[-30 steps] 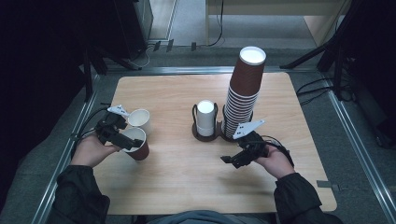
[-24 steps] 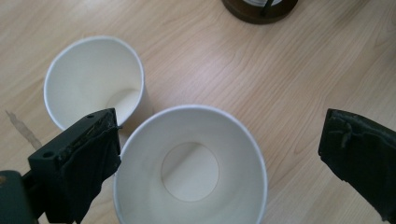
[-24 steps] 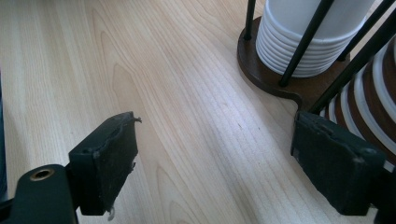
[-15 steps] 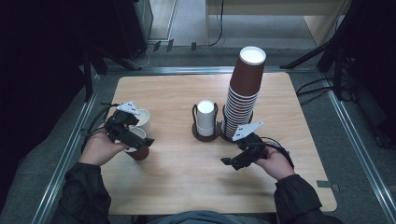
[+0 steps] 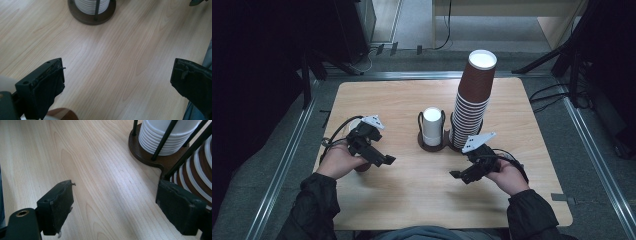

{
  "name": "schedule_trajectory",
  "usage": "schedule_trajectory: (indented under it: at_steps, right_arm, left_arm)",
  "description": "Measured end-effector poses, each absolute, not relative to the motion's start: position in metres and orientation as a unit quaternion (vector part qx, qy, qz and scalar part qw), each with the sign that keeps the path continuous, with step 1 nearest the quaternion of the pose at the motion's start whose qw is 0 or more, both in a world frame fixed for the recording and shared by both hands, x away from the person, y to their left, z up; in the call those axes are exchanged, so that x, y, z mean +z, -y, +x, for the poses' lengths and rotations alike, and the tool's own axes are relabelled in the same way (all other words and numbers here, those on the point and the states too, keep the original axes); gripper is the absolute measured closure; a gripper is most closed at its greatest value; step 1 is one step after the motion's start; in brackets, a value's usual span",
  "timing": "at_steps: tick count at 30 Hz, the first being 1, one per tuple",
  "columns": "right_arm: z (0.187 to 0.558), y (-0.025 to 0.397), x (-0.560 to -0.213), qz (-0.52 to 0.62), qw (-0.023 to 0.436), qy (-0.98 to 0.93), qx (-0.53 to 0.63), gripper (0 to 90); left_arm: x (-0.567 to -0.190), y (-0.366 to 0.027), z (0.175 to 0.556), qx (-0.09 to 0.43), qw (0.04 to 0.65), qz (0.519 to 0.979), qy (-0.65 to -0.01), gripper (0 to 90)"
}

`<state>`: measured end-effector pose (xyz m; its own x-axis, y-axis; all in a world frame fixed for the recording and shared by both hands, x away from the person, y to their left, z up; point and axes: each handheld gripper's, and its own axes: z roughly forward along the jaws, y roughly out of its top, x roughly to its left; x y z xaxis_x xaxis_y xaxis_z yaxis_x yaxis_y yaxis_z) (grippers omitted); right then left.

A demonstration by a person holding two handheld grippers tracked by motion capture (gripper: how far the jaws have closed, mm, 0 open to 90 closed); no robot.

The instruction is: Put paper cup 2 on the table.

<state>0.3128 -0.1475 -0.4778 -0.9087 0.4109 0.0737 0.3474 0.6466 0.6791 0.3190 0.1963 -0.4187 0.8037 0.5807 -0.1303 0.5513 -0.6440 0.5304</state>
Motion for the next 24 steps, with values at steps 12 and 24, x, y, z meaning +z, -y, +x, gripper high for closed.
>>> schedule_trajectory:
  at_steps: [12, 24]
  right_arm:
    - [0.310, 0.148, -0.479, 0.209, 0.043, -0.907, 0.363, 15.2]
    - [0.309, 0.148, -0.479, 0.207, 0.044, -0.907, 0.363, 15.2]
  left_arm:
    - [-0.431, -0.155, 0.317, 0.013, 0.294, 0.918, -0.267, 0.0]
    - [-0.448, -0.120, 0.308, 0.002, 0.298, 0.925, -0.235, 0.0]
